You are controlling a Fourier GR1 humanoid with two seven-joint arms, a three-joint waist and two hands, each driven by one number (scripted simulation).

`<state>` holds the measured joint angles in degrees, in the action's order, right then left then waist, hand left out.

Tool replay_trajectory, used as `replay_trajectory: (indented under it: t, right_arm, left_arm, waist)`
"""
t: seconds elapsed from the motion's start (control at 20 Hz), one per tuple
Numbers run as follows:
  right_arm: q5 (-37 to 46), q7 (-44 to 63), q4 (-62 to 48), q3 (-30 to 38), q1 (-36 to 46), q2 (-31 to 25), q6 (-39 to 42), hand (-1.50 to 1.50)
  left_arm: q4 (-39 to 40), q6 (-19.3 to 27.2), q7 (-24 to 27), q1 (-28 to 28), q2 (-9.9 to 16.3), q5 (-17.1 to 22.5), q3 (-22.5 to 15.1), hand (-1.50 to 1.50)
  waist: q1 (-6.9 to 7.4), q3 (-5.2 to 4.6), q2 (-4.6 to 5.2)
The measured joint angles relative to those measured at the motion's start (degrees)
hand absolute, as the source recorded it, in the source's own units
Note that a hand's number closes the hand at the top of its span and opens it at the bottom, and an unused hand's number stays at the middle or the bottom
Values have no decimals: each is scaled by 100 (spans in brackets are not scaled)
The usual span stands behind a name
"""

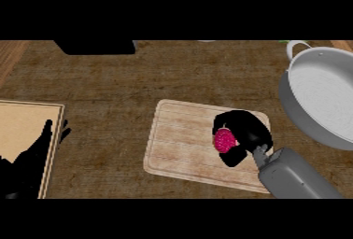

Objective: Pick the cupcake from the cutting board and place it in the pot

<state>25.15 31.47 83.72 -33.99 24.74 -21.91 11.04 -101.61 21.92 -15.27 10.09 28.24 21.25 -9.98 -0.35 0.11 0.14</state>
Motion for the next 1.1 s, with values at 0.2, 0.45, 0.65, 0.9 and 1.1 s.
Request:
replay_trajectory:
  t: [0.2, 0.45, 0.65, 0.9, 1.1]
  right_arm:
    - [134, -485, 495, -475, -331, -141, 126, 150]
    - [519, -1309, 1603, -1414, -1114, -757, 206, 150]
    - [840, -1572, 2839, -1593, -1986, -1659, -91, 150]
    - [817, -1793, 4084, -1071, -2948, -2337, -962, 150]
    - [649, -1693, 4935, -352, -3472, -2469, -1685, 150]
  left_arm:
    - [-30, -4, 0, 112, 53, 21, 34, 0]
    - [-72, 59, 444, -562, 9, -77, 328, 0]
    - [247, 25, 583, -1117, -45, -125, 479, 0]
    - [477, -42, 695, -1395, -107, -157, 552, 0]
    - [466, -49, 659, -1448, -93, -147, 606, 0]
  waist:
    - [-107, -15, -48]
    - [-324, -15, -94]
    - [-328, -15, -71]
    - [-337, -11, -65]
    - [-356, -9, -78]
